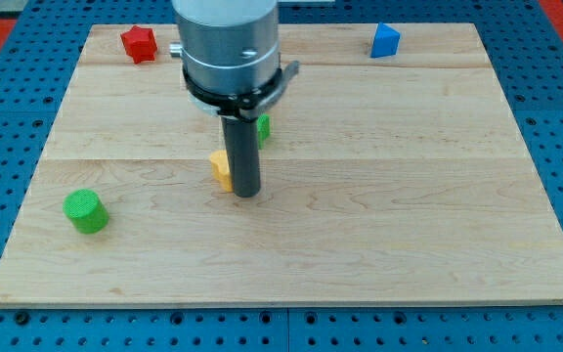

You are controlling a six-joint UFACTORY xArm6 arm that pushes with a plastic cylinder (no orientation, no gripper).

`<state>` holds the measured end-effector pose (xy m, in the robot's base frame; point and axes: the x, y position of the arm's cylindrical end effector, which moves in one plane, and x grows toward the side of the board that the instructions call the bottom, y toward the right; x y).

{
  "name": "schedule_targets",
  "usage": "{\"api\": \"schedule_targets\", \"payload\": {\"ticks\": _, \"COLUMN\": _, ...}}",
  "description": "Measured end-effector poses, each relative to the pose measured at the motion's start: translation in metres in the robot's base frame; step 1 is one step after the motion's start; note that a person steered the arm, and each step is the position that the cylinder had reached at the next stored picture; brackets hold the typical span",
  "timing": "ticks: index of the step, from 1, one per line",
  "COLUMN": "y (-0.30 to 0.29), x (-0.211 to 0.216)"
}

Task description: Slide the heart towards green star

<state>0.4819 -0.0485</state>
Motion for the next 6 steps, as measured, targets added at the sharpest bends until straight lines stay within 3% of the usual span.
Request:
{"api": "schedule_targets", "payload": {"ticks": 1, "y": 0.01, "x": 0.032}}
{"api": "schedule_targets", "payload": {"ticks": 2, "y": -0.033, "x": 0.058}}
{"api": "schedule_targets", "payload": {"ticks": 3, "y": -0.067, "x": 0.002}}
{"api": "schedule_targets", "payload": {"ticks": 4, "y": -0.035, "x": -0.024}}
{"api": "schedule_targets", "payload": {"ticks": 6, "y": -0.049, "x": 0.038}}
